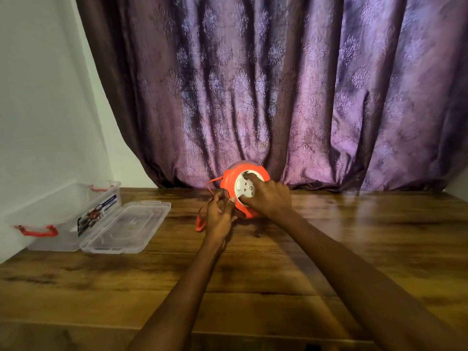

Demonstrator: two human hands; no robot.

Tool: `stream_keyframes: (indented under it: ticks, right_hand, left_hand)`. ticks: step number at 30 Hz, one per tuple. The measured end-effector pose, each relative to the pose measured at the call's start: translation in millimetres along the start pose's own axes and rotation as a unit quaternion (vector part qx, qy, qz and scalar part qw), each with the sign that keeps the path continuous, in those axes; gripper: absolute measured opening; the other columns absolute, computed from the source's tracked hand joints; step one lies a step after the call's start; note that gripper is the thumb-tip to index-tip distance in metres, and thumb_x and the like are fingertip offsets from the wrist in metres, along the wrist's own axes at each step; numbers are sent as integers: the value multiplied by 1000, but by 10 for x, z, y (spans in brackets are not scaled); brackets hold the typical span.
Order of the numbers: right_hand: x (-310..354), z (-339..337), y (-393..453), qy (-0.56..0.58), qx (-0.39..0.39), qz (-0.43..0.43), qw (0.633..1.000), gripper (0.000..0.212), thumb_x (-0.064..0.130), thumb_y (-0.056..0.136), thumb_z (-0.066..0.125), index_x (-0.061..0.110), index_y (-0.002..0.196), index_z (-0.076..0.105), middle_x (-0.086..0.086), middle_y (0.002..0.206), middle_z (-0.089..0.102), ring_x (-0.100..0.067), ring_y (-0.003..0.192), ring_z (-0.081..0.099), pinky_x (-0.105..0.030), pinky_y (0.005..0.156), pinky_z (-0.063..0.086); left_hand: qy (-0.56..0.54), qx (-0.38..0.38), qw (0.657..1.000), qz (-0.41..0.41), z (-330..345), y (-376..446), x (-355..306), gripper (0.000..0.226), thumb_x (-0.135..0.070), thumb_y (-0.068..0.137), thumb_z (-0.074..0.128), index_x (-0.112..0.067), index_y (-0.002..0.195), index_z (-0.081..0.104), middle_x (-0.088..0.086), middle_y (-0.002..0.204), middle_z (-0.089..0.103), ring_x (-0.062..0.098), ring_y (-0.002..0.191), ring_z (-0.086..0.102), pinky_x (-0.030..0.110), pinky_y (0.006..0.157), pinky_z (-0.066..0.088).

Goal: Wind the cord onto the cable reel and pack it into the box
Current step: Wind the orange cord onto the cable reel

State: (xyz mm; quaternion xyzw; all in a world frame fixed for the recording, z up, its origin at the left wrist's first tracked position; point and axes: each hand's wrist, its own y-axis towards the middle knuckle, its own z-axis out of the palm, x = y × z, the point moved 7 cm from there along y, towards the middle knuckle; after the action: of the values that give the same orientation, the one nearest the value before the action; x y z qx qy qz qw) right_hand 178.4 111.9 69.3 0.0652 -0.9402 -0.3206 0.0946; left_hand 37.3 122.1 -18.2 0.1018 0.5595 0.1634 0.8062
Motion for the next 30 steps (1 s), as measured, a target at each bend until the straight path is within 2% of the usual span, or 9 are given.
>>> stream_keyframes:
  ticks: [4,7,9,11,16,19,22,26,30]
  right_hand:
    - [-83,194,-80,257,70,241,933,71,66,61,69,33,123,58,-12,109,71,-33,101,68,-38,83,51]
    - [-96,418,-139,562,76,362,740,47,50,81,73,5,92,65,-18,65,71,-18,39,59,-24,43,44]
    - [-115,511,-154,600,68,383,699,35,38,91,66,5,83,60,-19,54,66,-13,25,39,-17,38,35]
    - [-100,492,-135,580,70,353,731,30,32,95,62,6,80,63,-18,58,68,-13,28,36,-21,41,38]
    - [-177,207,-44,255,61,221,939,23,46,84,60,28,96,67,0,76,75,-23,80,68,-33,75,51]
    - [23,5,15,83,0,-44,996,32,31,87,58,38,118,59,-1,121,61,-31,107,62,-39,76,54]
    - [155,-6,-4,-50,46,-278,958,55,20,84,64,41,134,52,-3,140,45,-28,118,54,-39,75,51]
    - [210,-52,-24,-200,71,-390,896,58,16,83,61,44,132,50,-10,152,37,-31,115,58,-38,79,49]
    - [215,-74,-112,-286,57,-460,838,54,15,87,50,48,131,49,-16,154,37,-31,119,57,-38,82,46]
  left_hand:
    - [14,-20,1000,7,-59,50,21,27,-10,94,65,-13,121,60,27,115,65,36,97,57,69,91,46]
    - [-2,-34,999,-20,-79,38,76,30,-14,96,63,-12,126,57,28,125,62,37,101,61,72,90,48]
    - [-15,-34,999,-32,-81,32,98,24,-16,98,62,-13,121,59,21,115,68,32,94,65,64,82,52]
    - [-24,-30,999,-35,-80,24,83,18,-14,98,61,-9,115,58,17,103,68,25,81,64,52,77,55]
    - [-51,-44,997,-35,-191,75,54,12,-13,99,59,-18,110,59,17,108,69,29,83,62,39,69,57]
    - [-48,-41,997,-41,-245,126,47,11,-17,97,60,-21,108,62,13,111,71,30,95,62,37,68,58]
    - [-56,-26,997,-48,-258,141,32,13,-15,97,61,-24,105,66,9,106,74,27,90,66,33,63,59]
    - [-56,9,996,-67,-231,158,48,28,-14,98,59,-17,125,63,13,119,72,28,98,69,47,78,58]
    - [-39,28,996,-78,-185,129,44,20,-14,97,59,-20,114,67,7,103,76,18,74,70,32,55,59]
